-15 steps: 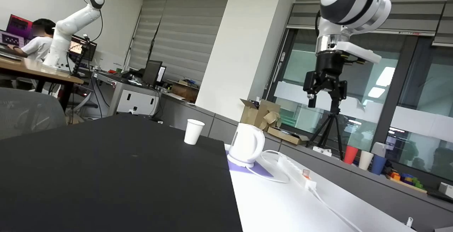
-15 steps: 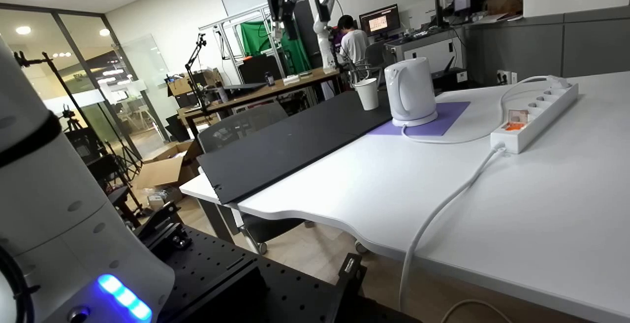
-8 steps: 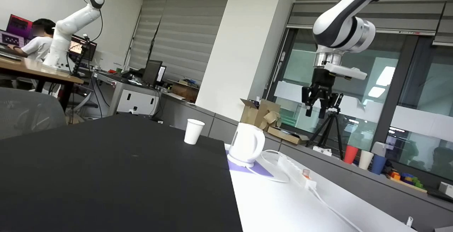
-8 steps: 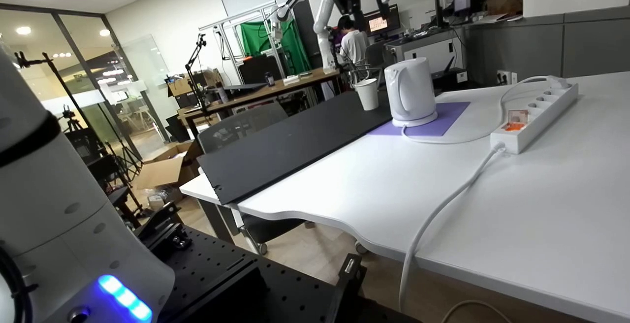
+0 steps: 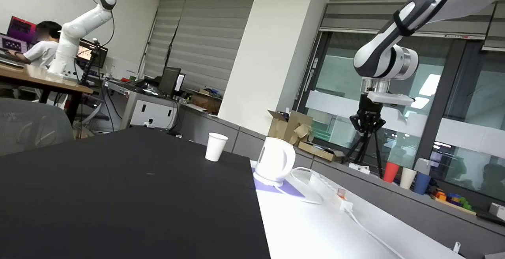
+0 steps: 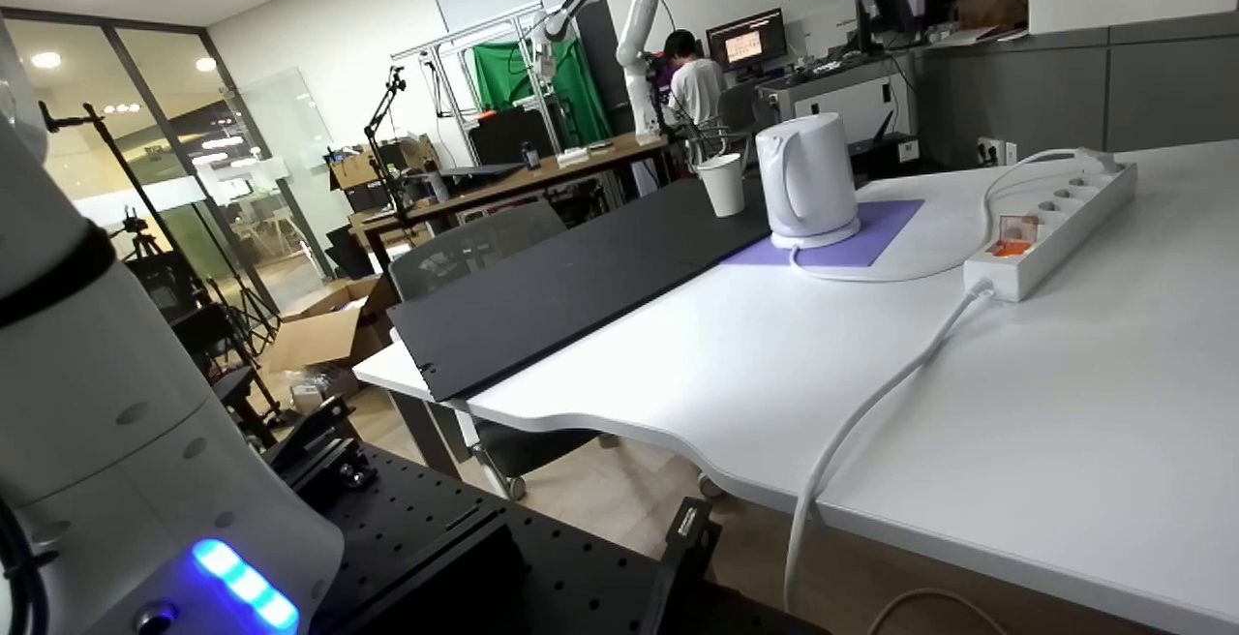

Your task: Turn on the big switch on the adapter

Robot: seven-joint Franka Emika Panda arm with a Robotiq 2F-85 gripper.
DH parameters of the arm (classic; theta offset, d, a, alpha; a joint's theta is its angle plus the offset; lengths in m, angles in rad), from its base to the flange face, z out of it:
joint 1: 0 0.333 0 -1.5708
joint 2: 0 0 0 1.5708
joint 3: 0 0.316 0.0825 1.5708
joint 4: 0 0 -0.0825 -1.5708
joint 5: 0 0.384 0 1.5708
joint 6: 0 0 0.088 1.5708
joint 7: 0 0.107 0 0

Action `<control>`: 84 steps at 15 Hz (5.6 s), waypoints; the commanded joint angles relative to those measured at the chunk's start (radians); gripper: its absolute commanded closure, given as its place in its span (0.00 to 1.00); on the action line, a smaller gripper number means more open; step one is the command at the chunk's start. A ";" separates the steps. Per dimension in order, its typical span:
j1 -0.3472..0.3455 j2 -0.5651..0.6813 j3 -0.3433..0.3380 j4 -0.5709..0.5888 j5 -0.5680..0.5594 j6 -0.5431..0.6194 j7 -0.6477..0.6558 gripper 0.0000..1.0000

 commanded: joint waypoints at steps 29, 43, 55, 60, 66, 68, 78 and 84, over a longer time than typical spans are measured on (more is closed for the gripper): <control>-0.045 0.460 -0.020 0.248 0.062 0.166 0.056 1.00; -0.062 0.669 -0.013 0.544 0.095 -0.069 0.043 1.00; -0.091 0.728 -0.004 0.580 0.094 -0.054 0.001 1.00; -0.091 0.723 0.003 0.572 0.095 -0.040 -0.016 1.00; -0.100 0.719 0.017 0.553 0.090 0.025 -0.079 1.00; -0.108 0.720 0.026 0.550 0.095 0.040 -0.101 1.00; -0.119 0.708 0.042 0.524 0.110 0.046 -0.114 1.00; -0.171 0.756 0.068 0.595 0.165 -0.040 -0.130 1.00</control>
